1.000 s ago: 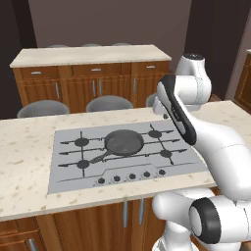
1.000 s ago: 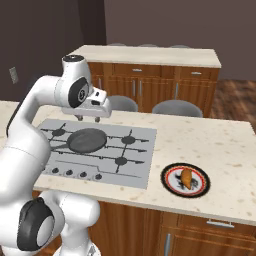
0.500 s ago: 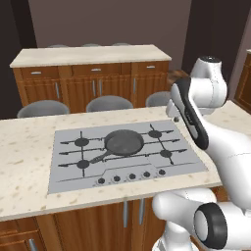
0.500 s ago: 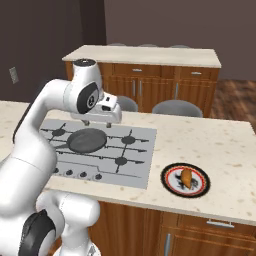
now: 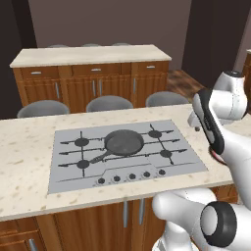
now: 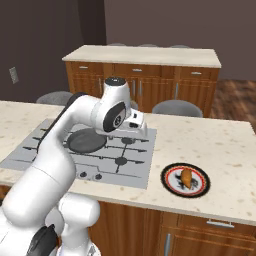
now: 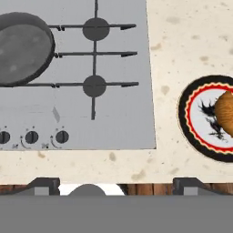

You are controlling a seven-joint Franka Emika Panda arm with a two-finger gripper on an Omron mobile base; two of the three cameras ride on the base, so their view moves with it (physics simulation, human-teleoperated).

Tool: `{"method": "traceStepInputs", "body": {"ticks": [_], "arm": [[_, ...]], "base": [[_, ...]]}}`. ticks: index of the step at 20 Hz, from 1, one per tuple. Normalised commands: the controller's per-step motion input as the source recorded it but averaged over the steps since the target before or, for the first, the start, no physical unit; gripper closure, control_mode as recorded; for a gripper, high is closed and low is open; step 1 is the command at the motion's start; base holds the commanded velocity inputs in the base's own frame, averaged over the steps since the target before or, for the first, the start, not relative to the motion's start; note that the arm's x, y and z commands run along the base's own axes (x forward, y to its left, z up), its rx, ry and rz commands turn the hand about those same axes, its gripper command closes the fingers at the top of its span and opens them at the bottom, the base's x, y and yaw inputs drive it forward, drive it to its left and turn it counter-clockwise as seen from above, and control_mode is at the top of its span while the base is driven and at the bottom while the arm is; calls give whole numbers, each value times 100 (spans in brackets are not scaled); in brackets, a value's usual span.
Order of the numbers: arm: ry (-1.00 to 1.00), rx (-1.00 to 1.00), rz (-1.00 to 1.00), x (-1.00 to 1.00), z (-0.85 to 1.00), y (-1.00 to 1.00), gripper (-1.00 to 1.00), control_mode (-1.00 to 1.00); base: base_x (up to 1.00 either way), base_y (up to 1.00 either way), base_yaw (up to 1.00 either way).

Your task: Pick the croissant and place it on the pan. Then turn on the stove to warm the croissant.

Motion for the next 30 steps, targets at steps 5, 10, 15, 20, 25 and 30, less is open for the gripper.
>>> {"method": "traceStepInputs", "body": {"ticks": [5,10,15,20,25,30], "arm": [[0,0,0,0,-46,-98,-100,-100],[0,0,0,0,-44,-89,-100,-100],[0,0,0,0,-43,-79,-100,-100],[0,0,0,0,-40,-60,-100,-100],[1,0,0,10,-23,-14,-100,-100],[0,0,0,27,-6,0,-100,-100]], "base": [[0,0,0],[0,0,0],[0,0,0],[0,0,0],[0,0,0],[0,0,0]]}}
